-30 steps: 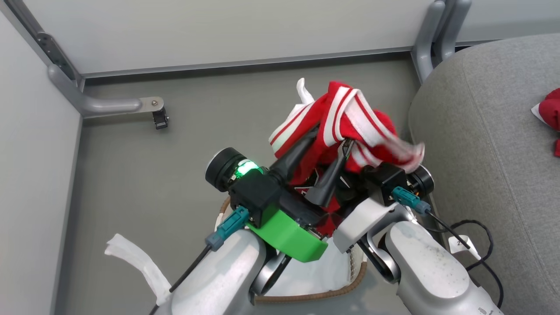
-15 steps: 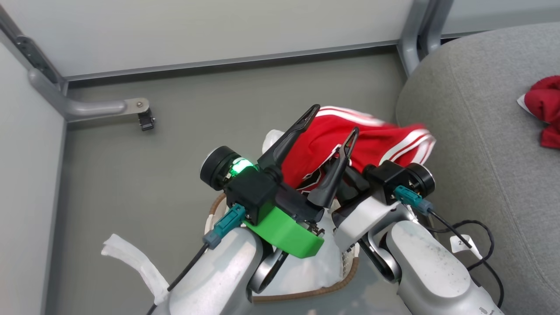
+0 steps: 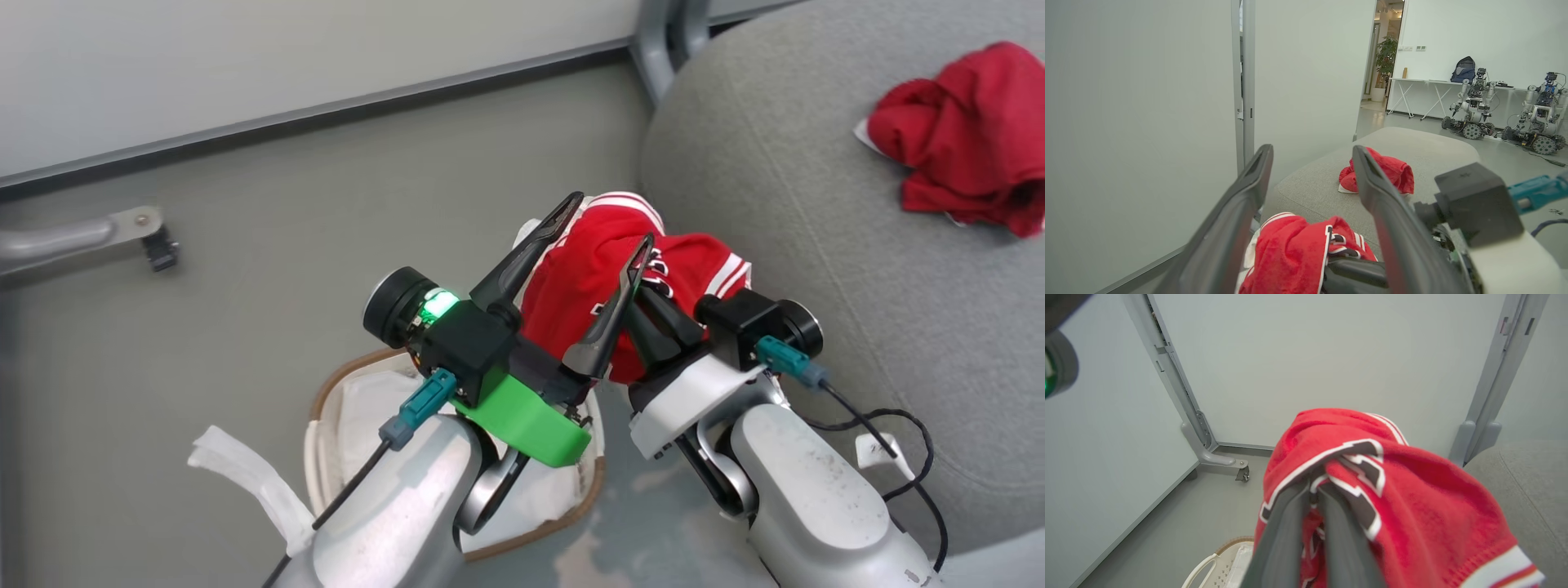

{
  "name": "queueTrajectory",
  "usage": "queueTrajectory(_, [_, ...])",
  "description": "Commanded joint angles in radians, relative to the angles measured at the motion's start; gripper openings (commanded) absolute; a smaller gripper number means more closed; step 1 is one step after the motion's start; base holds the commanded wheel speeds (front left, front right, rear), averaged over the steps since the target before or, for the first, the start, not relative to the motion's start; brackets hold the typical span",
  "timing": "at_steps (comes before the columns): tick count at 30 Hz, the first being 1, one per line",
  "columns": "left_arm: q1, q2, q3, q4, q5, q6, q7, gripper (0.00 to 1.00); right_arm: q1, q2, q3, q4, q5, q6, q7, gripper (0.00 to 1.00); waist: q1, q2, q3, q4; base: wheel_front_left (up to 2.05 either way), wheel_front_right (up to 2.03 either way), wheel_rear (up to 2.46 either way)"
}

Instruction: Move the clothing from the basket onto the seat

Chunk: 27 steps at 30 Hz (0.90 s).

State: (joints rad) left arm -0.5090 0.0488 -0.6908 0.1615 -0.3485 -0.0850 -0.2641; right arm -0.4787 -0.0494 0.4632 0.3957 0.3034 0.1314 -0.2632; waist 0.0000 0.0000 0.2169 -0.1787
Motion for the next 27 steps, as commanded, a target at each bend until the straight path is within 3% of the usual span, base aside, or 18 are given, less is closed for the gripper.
queueTrajectory(1, [-0.015,0.004,0.004,0.007,0.012,-0.005,0.000,1.00,0.011,-0.003,-0.008,-0.006,0.006,-0.001,-0.002,0.00,0.0000,0.0000,0.031,-0.085,0.00,0.00,0.00])
queueTrajectory(20, [0.030,0.006,0.051,0.094,0.071,-0.036,0.000,1.00,0.085,-0.002,-0.078,-0.072,0.022,-0.001,-0.002,0.00,0.0000,0.0000,0.028,-0.369,0.00,0.00,0.00])
queueTrajectory(27, [0.016,0.006,0.019,0.135,0.076,-0.045,0.000,1.00,0.128,-0.002,-0.170,-0.117,-0.003,-0.001,-0.002,0.00,0.0000,0.0000,0.042,-0.381,0.00,0.00,0.00])
